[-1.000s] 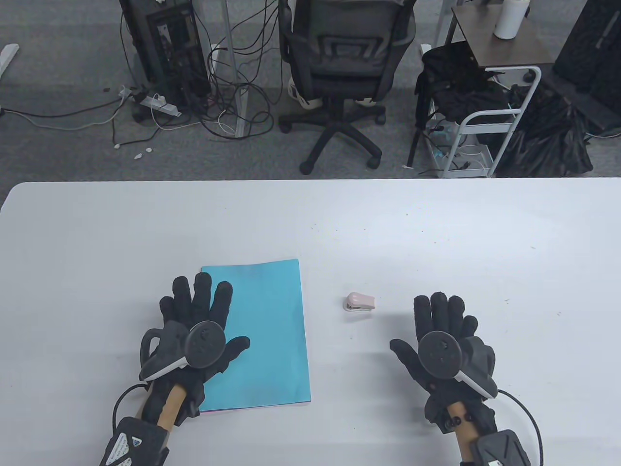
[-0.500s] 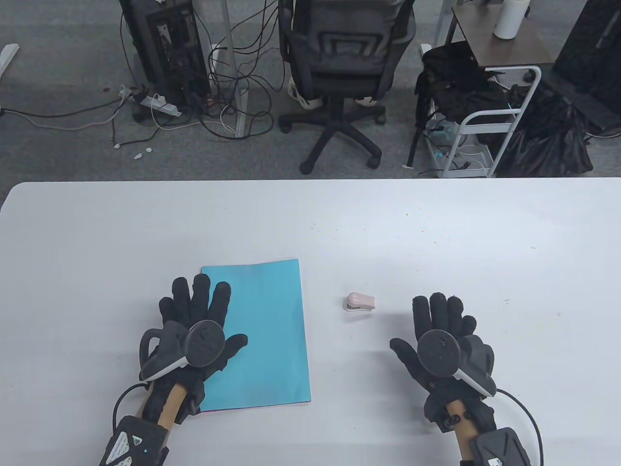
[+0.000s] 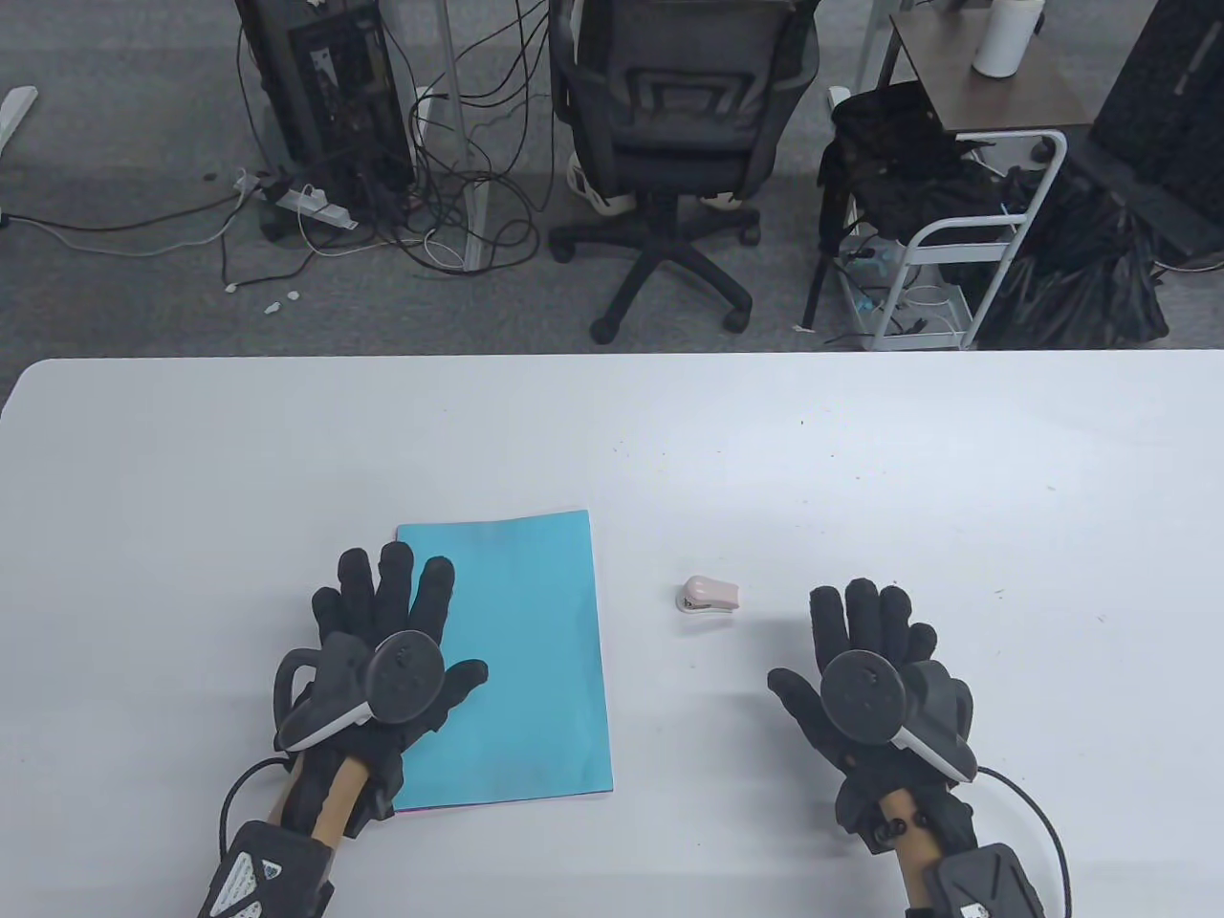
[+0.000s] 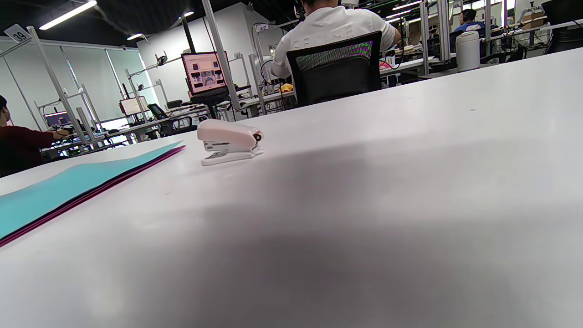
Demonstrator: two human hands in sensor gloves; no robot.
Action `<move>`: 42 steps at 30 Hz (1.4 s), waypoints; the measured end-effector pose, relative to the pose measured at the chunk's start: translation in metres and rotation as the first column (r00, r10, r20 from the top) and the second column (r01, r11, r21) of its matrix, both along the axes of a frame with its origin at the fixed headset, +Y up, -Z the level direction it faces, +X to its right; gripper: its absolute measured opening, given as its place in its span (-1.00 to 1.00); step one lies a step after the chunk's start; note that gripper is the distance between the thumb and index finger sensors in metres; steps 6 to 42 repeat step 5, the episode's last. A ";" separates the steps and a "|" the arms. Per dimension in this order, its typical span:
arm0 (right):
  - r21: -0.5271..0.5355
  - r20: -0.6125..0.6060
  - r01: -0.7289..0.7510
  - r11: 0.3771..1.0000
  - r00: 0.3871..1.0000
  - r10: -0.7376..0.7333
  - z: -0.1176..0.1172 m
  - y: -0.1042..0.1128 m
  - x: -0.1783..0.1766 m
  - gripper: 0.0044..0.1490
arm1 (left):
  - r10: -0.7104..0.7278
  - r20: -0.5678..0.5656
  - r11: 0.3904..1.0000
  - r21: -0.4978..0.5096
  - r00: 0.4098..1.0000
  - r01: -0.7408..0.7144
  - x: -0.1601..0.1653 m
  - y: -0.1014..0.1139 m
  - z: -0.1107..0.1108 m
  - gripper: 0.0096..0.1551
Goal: Push down lever to staple documents
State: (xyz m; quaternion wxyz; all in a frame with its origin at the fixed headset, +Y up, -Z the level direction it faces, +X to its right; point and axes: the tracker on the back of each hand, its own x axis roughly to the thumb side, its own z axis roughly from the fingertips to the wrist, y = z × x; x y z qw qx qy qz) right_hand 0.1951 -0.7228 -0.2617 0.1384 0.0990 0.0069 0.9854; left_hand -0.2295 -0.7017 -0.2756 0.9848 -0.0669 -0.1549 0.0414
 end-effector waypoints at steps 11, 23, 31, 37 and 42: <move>-0.003 0.003 -0.006 1.000 1.000 0.006 0.000 0.000 0.000 0.17 | 0.009 -0.004 1.000 0.006 1.000 -0.009 -0.001 0.001 0.000 0.20; -0.003 0.003 -0.006 1.000 1.000 0.006 0.000 0.000 0.000 0.17 | 0.009 -0.004 1.000 0.006 1.000 -0.009 -0.001 0.001 0.000 0.20; -0.003 0.003 -0.006 1.000 1.000 0.006 0.000 0.000 0.000 0.17 | 0.009 -0.004 1.000 0.006 1.000 -0.009 -0.001 0.001 0.000 0.20; -0.003 0.003 -0.006 1.000 1.000 0.006 0.000 0.000 0.000 0.17 | 0.009 -0.004 1.000 0.006 1.000 -0.009 -0.001 0.001 0.000 0.20; -0.003 0.003 -0.006 1.000 1.000 0.006 0.000 0.000 0.000 0.17 | 0.009 -0.004 1.000 0.006 1.000 -0.009 -0.001 0.001 0.000 0.20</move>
